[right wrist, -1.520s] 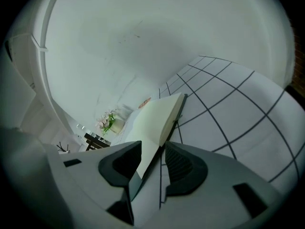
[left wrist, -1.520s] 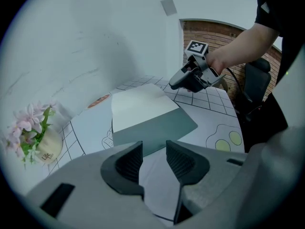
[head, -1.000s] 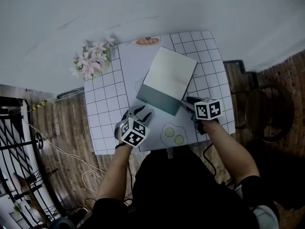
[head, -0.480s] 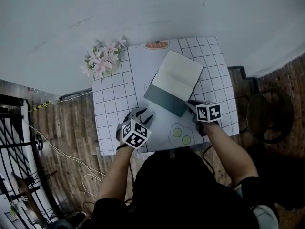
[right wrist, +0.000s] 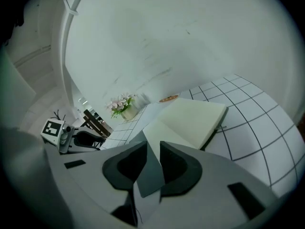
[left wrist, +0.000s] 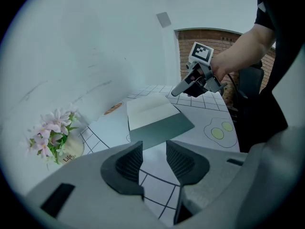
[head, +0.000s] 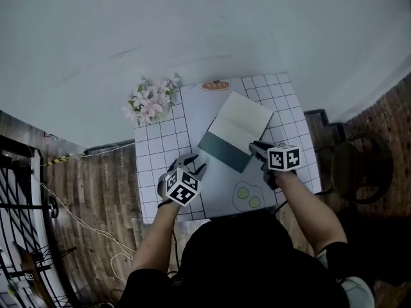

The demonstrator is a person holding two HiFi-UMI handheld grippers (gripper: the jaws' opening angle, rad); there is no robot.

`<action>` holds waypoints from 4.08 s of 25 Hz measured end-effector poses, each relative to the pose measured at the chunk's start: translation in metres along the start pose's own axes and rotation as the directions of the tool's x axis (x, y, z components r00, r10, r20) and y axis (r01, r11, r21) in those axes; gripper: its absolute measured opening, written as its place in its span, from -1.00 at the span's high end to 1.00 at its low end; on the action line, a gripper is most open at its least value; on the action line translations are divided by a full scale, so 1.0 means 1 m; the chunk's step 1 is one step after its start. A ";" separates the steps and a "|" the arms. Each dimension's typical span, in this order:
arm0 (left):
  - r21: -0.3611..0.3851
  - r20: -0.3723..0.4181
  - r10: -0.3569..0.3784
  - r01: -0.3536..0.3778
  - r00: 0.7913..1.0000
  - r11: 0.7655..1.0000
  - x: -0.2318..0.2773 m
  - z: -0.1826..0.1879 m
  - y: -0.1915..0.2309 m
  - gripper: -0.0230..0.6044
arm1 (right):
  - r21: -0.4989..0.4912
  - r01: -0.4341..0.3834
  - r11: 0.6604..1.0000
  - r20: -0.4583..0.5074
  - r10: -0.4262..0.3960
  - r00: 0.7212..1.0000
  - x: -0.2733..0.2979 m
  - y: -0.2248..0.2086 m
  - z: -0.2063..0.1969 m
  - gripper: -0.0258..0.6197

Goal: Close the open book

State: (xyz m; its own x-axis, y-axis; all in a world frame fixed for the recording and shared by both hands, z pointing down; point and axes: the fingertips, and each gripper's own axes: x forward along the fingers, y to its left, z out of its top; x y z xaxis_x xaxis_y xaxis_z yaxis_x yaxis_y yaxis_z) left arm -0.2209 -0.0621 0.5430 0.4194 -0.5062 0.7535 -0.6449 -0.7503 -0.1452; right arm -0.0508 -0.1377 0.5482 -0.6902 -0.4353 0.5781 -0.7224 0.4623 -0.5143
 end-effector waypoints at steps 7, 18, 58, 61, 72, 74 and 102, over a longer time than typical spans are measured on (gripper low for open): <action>-0.059 -0.031 0.005 -0.007 1.000 0.998 0.020 0.018 -0.007 0.41 | -0.068 0.004 0.998 -0.147 -0.014 0.989 0.002 -0.035 -0.019 0.58; -0.112 -0.135 0.006 -0.021 0.991 0.994 0.060 0.026 -0.057 0.41 | -0.602 -0.119 0.790 -0.364 -0.138 0.921 -0.001 -0.057 -0.064 0.51; -0.336 -0.177 0.185 -0.236 0.967 0.912 0.012 0.007 -0.076 0.41 | -0.984 -0.179 0.020 -0.180 -0.088 0.980 0.024 -0.016 -0.007 0.74; -0.344 -0.151 0.199 -0.240 0.968 0.908 0.010 0.016 -0.064 0.41 | -0.978 -0.135 0.161 -0.153 -0.104 0.983 0.023 -0.023 0.006 0.78; -0.399 -0.007 0.279 -0.259 0.960 0.880 -0.026 0.065 -0.022 0.41 | -0.701 0.067 0.710 -0.136 -0.225 0.965 0.005 -0.100 0.049 0.74; -0.448 0.057 0.323 -0.265 0.945 0.854 -0.046 0.080 -0.008 0.41 | -0.629 0.115 0.769 -0.121 -0.243 0.962 -0.007 -0.110 0.047 0.75; -0.494 0.411 0.393 -0.161 0.822 0.854 -0.188 0.145 0.087 0.69 | -0.496 0.083 0.864 0.386 0.134 0.913 -0.148 0.121 0.174 0.91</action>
State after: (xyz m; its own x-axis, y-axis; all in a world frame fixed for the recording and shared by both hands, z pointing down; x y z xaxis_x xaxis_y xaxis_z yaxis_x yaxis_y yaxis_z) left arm -0.2632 -0.0939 0.2963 0.3542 -0.8861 0.2991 -0.9343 -0.3493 0.0718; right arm -0.0438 -0.1517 0.2899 -0.7434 -0.6335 0.2146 -0.6600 0.7468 -0.0820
